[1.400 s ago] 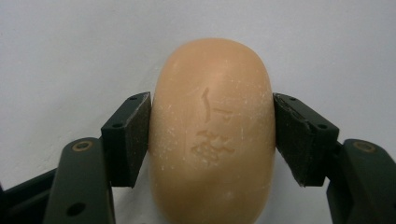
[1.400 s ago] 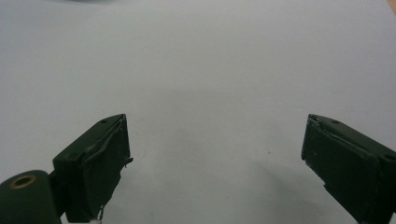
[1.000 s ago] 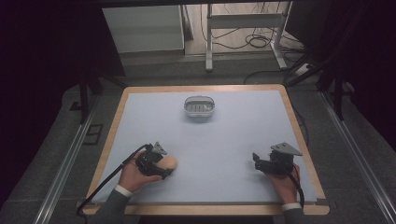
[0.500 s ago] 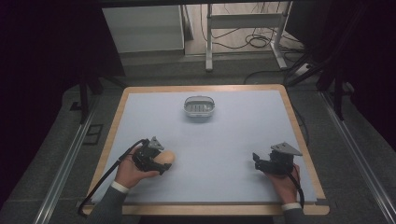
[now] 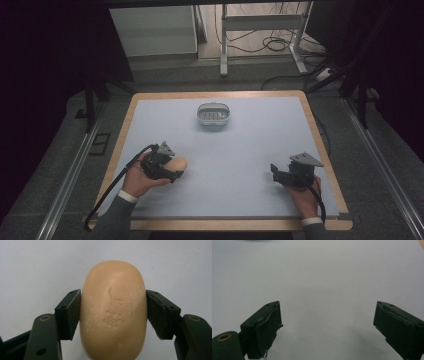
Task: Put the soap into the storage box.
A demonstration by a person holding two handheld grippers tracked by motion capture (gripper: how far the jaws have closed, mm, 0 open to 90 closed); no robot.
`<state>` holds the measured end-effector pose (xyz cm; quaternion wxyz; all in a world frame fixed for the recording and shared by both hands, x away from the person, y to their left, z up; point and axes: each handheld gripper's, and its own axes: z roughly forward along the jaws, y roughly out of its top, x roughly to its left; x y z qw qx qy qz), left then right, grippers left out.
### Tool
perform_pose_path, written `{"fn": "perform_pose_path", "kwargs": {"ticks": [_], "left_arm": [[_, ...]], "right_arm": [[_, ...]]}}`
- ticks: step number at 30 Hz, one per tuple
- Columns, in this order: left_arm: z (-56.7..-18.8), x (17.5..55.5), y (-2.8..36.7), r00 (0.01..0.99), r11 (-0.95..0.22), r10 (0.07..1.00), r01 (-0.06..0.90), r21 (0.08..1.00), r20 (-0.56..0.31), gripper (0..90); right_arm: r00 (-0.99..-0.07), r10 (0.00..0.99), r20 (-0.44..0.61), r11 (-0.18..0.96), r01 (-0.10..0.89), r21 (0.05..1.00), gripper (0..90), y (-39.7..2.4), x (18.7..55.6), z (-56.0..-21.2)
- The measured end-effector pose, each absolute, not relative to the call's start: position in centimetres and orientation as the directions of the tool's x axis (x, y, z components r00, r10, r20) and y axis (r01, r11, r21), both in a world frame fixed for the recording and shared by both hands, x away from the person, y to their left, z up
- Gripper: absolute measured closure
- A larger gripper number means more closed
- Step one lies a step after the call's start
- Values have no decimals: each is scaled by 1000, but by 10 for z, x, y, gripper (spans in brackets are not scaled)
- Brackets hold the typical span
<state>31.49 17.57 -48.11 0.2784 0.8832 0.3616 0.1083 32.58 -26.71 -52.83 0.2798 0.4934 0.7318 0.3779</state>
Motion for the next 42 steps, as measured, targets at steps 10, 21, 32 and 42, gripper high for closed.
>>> {"fn": "perform_pose_path", "kwargs": {"ticks": [10, 21, 32, 42], "left_arm": [[-473, 319, 173, 720, -590, 694, 566, 576, 3, 330], [-467, 324, 170, 723, -591, 691, 559, 581, 6, 330], [-462, 330, 166, 723, -590, 691, 557, 584, 8, 330], [-458, 336, 164, 726, -595, 687, 551, 585, 14, 330]], "right_arm": [[-355, 934, -37, 227, 511, 829, 77, -267, 326, -528], [-355, 934, -37, 227, 512, 828, 77, -267, 326, -528], [-354, 934, -35, 226, 514, 828, 77, -267, 326, -528], [-353, 935, -35, 226, 515, 827, 77, -267, 326, -528]]}}
